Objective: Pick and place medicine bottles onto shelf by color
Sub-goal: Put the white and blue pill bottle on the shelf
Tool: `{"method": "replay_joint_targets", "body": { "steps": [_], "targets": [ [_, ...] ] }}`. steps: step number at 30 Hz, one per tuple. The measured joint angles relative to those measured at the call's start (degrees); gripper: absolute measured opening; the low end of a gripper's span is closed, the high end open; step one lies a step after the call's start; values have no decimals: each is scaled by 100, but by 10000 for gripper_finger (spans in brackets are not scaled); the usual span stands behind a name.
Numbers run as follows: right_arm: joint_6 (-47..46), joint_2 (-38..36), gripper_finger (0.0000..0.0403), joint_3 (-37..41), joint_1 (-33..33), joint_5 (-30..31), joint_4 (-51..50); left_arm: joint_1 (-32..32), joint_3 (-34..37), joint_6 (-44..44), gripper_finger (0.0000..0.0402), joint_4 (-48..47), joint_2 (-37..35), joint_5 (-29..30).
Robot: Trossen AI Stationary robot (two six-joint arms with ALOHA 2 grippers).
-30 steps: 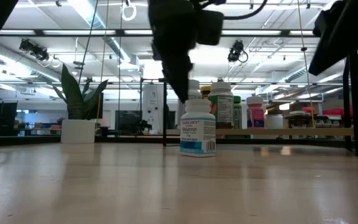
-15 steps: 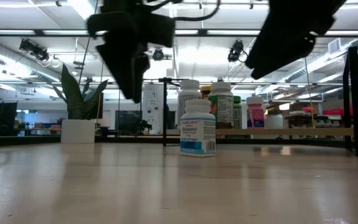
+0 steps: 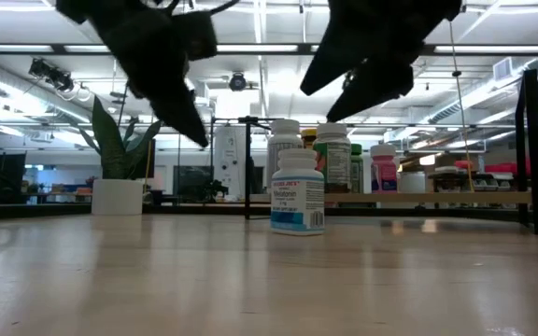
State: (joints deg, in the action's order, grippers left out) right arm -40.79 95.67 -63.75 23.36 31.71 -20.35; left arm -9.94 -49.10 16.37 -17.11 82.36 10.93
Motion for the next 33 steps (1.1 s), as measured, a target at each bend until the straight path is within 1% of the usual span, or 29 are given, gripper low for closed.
{"method": "replay_joint_targets", "body": {
  "steps": [4,5,8,10,15,19,24,28,33],
  "targets": [
    [54,190,397,9,-174,-74,253,-80,429,379,279,386,-187,103],
    [74,260,395,-11,-220,-157,444,-138,539,436,279,499,-239,167],
    [166,424,391,0,-327,-343,477,-266,776,578,279,821,-289,322],
    [184,501,389,1,-409,-424,412,-336,870,667,279,707,-362,355],
    [281,538,387,0,-616,-479,423,-383,853,708,277,764,-478,371],
    [337,564,386,0,-777,-520,436,-379,850,852,270,757,-497,606],
    [365,565,380,0,-956,-815,424,-379,850,880,256,754,-490,781],
    [351,583,371,0,-1017,-1037,441,-381,850,897,244,751,-489,794],
    [342,774,359,-2,-1054,-1271,597,-382,850,1049,230,748,-487,794]
  ]
}}
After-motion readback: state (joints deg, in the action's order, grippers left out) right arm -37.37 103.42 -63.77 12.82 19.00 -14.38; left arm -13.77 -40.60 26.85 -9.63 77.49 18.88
